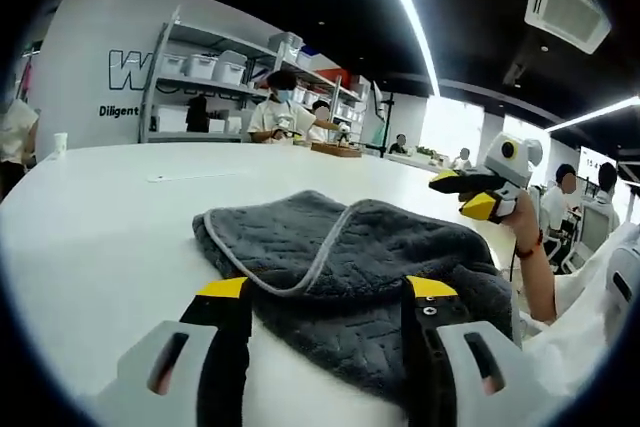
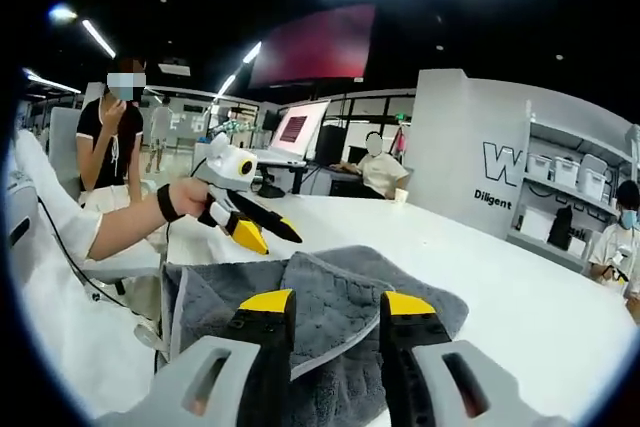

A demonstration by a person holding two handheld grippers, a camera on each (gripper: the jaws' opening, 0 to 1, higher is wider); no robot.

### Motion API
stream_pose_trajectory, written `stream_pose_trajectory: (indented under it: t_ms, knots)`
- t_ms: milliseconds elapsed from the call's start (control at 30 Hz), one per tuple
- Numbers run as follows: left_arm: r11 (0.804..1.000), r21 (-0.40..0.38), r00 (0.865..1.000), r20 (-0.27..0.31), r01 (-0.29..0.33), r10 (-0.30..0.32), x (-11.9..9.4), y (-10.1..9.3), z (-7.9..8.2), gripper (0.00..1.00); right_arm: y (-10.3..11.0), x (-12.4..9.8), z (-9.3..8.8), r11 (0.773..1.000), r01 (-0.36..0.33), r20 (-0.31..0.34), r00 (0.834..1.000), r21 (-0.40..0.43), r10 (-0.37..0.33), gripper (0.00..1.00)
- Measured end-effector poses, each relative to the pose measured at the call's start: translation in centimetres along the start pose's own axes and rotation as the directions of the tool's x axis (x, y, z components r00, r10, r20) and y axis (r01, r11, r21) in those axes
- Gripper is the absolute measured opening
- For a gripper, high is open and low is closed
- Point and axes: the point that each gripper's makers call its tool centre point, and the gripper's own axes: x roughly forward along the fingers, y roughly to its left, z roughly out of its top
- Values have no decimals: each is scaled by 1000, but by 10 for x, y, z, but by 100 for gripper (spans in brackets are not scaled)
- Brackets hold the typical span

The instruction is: Open the folded towel by lifting each exposed corner and separating the folded layers until the towel lies flat within the target outline without major curled edges

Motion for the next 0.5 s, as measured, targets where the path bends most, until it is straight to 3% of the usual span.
stream_pose_trajectory:
  t_ms: [500]
  knots:
    - [999, -52, 1000, 7, 11, -11, 8, 0, -5, 58, -2, 12, -9, 1000, -4, -20, 1000, 20, 4, 29]
